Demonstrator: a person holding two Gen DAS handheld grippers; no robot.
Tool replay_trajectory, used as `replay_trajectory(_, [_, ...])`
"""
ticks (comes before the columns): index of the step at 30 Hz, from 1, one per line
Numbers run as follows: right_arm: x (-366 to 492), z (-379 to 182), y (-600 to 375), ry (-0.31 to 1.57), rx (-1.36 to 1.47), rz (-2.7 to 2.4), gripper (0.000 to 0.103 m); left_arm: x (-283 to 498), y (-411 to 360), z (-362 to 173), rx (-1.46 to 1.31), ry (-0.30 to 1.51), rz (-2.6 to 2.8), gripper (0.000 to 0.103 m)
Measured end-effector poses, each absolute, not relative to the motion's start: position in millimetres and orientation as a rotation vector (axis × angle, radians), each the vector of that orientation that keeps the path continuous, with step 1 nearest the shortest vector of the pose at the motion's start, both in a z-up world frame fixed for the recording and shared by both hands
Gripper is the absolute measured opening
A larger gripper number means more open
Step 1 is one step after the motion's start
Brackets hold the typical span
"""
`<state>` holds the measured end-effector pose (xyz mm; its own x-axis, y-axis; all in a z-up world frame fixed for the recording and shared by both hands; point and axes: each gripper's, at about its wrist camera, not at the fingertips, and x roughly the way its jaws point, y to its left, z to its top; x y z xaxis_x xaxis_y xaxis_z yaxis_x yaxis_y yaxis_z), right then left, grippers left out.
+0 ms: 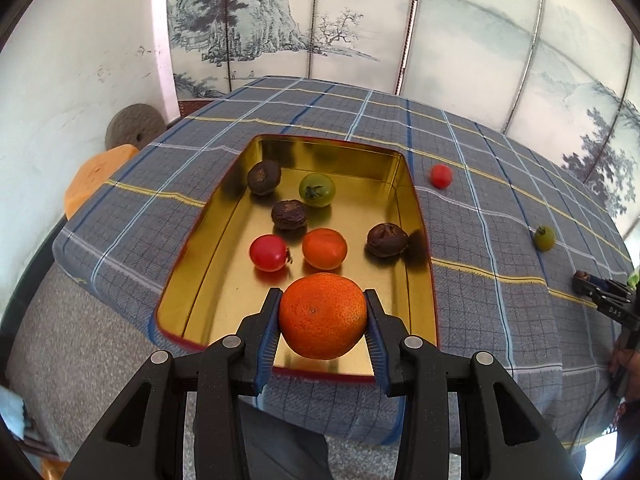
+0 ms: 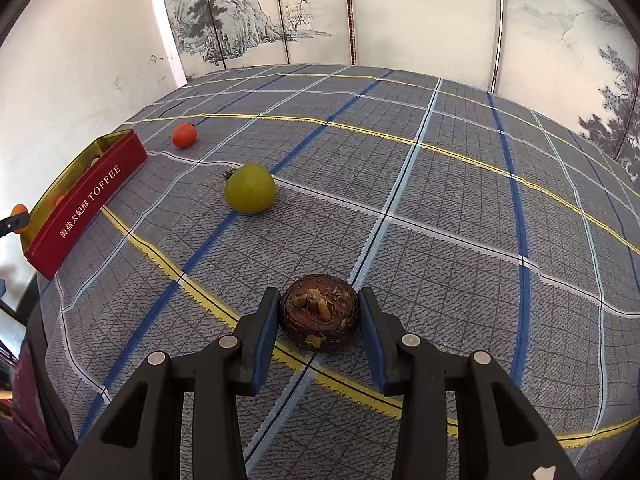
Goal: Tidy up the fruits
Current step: 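Carry the orange into the tin with the left gripper while the right gripper grasps a brown fruit, then carry the brown fruit into the tin with the right gripper and release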
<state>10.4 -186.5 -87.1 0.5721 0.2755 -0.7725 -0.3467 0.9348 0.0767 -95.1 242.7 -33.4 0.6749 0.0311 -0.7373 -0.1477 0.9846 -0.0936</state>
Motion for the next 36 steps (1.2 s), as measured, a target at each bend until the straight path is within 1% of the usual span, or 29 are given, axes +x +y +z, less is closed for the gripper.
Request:
replay_trajectory(9, [9.8,-87.3,-186.2,0.890,-0.085,0.366,0.037,-79.7,231.3,-44.9,-0.120,0.846,0.088,0.041])
replay_trajectory(27, [9.9,-87.2,-185.5,0.889,-0.086,0.365,0.037,-74.6,216.3,-56.3,-0.053,0.869,0.095,0.043])
replay_trajectory(29, [9.8,-87.1,-185.2,0.889,-0.086,0.365,0.037,-75.3,215.1,-55.2,-0.044,0.860,0.100,0.045])
replay_trajectory(32, [9.7,-86.9,-185.4,0.889,-0.088,0.364,0.037,-77.7,213.5,-50.7,-0.024,0.833,0.109,0.054])
replay_trajectory(34, [9.7,-87.4,-185.8,0.890,-0.085,0.362,0.037,-79.1,212.1,-47.9,-0.010,0.819,0.116,0.066])
replay_trajectory(36, [9.6,-87.9,-186.7,0.889,-0.082,0.356,0.037,-81.2,211.1,-45.2,0.004,0.802,0.124,0.071])
